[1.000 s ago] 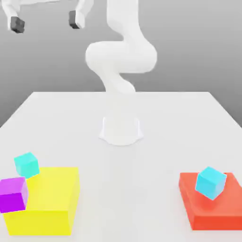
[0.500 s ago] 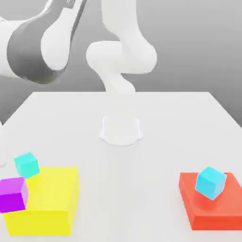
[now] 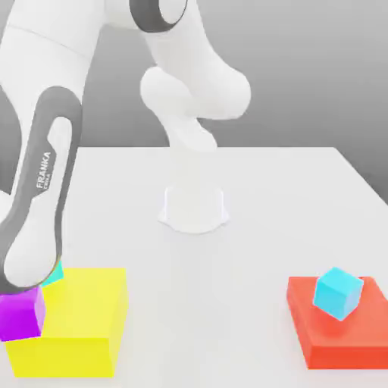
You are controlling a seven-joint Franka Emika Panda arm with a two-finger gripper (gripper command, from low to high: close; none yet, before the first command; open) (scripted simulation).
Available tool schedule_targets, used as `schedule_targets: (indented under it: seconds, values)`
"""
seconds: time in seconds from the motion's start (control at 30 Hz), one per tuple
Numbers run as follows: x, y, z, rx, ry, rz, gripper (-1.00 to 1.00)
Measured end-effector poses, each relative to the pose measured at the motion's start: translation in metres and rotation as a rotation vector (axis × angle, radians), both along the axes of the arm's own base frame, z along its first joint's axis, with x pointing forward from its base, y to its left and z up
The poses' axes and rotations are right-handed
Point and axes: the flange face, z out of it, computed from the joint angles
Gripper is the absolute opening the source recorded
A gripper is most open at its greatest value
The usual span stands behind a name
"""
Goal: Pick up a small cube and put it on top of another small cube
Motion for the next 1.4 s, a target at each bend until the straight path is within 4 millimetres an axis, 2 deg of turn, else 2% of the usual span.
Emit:
schedule_targets:
  seconds: [0.03, 0.07, 0.17, 0.2, 0.23, 0.3, 0.43, 0.53, 0.63, 0.73, 0.83, 0.93, 1.03, 1.13, 1.2, 1.27, 1.3, 1.4]
  values:
    - [0.000, 0.000, -0.006, 0.000, 0.001, -0.001, -1.00]
    - [0.000, 0.000, -0.002, 0.000, 0.001, -0.001, -1.00]
    - [0.000, 0.000, 0.037, 0.000, 0.001, -0.001, -1.00]
    - [0.002, -0.007, 0.058, -0.019, -0.014, 0.010, -1.00]
    - [0.009, 0.001, 0.072, -0.028, -0.022, 0.049, -1.00]
    - [0.026, 0.038, 0.087, -0.028, -0.029, 0.161, -1.00]
    - [0.051, 0.134, 0.105, -0.013, -0.033, 0.423, -1.00]
    - [0.058, 0.209, 0.117, -0.002, -0.032, 0.626, -1.00]
    - [0.054, 0.283, 0.128, 0.006, -0.030, 0.830, -1.00]
    - [0.040, 0.353, 0.138, 0.012, -0.027, 1.035, -1.00]
    - [0.016, 0.424, 0.146, 0.015, -0.022, 1.251, -1.00]
    - [-0.020, 0.494, 0.154, 0.015, -0.016, 1.481, -1.00]
    - [-0.061, 0.547, 0.161, 0.011, -0.008, 1.691, -1.00]
    - [-0.104, 0.585, 0.167, 0.004, -0.001, 1.890, -1.00]
    - [-0.111, 0.589, 0.151, 0.002, 0.001, 1.930, -1.00]
    - [-0.112, 0.590, 0.125, 0.000, 0.002, 1.938, -1.00]
    - [-0.112, 0.589, 0.112, -0.001, 0.002, 1.939, 1.00]
    - [-0.112, 0.588, 0.112, -0.001, 0.002, 1.936, 1.00]
